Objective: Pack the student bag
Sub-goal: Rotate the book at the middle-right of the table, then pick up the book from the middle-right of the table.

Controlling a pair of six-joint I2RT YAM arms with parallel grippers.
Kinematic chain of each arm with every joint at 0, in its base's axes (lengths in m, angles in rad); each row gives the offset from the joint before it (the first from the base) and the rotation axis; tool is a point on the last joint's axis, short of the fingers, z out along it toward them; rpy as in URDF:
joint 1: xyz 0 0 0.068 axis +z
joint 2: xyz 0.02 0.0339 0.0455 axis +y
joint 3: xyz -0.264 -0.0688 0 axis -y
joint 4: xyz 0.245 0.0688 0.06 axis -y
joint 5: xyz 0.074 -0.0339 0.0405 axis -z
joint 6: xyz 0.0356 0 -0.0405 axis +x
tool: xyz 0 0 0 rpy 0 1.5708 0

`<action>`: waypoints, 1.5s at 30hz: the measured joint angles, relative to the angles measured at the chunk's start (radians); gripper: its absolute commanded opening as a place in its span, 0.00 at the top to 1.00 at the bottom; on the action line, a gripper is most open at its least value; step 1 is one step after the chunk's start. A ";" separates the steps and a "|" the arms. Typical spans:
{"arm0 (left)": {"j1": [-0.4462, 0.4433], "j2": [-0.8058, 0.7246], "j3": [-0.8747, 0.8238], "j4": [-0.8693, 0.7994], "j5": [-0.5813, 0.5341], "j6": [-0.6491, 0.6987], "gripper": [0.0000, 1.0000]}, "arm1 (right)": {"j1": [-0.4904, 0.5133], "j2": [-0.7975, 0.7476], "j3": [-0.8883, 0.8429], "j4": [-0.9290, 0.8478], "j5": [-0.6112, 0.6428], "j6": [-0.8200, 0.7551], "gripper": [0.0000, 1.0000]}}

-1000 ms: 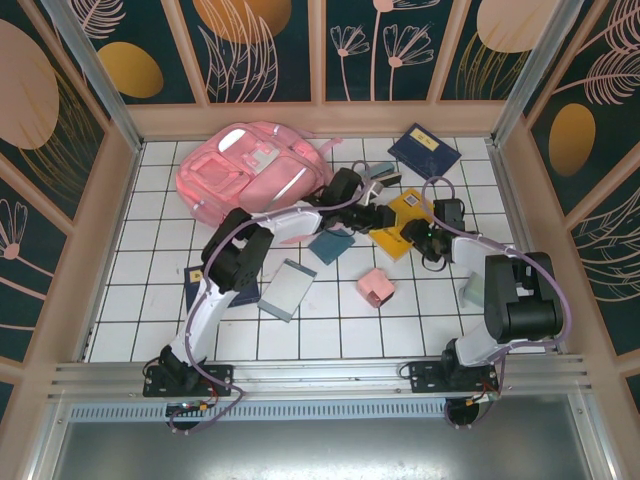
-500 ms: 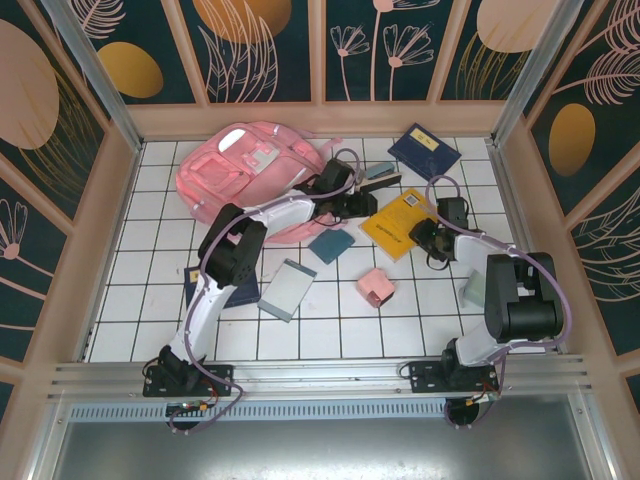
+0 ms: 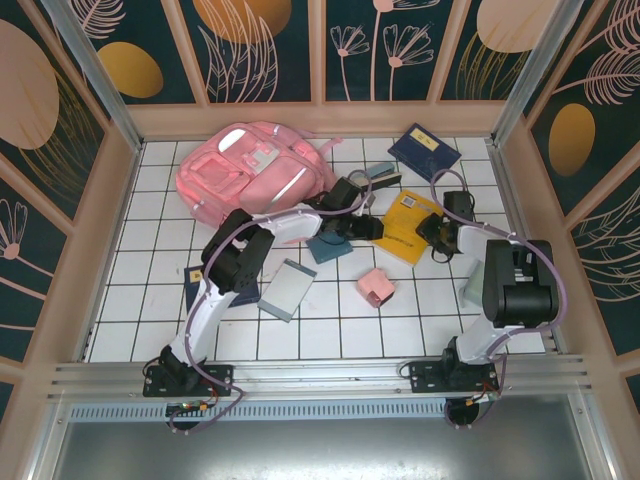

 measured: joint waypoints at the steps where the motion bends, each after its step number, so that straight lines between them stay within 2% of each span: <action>1: -0.007 -0.005 -0.009 -0.002 0.009 0.000 0.54 | -0.006 0.006 0.007 0.000 -0.003 -0.006 0.59; 6: -0.024 -0.013 -0.008 -0.034 -0.004 0.005 0.53 | -0.014 0.012 0.016 0.005 -0.016 -0.030 0.55; 12: 0.010 -0.013 0.044 -0.061 -0.060 -0.007 0.51 | -0.014 0.009 0.016 -0.017 -0.009 -0.032 0.53; 20: 0.034 0.087 0.253 -0.116 -0.108 -0.011 0.51 | -0.014 0.007 0.016 -0.029 0.000 -0.039 0.52; 24: 0.029 0.136 0.264 -0.143 -0.101 -0.015 0.52 | -0.007 0.014 0.016 -0.028 -0.009 -0.038 0.53; 40: 0.025 0.140 0.277 -0.165 -0.070 -0.027 0.55 | 0.043 0.053 0.032 0.043 -0.084 -0.026 0.55; 45: 0.048 0.122 0.209 -0.063 0.008 -0.106 0.56 | 0.043 0.056 0.037 0.043 -0.087 -0.018 0.55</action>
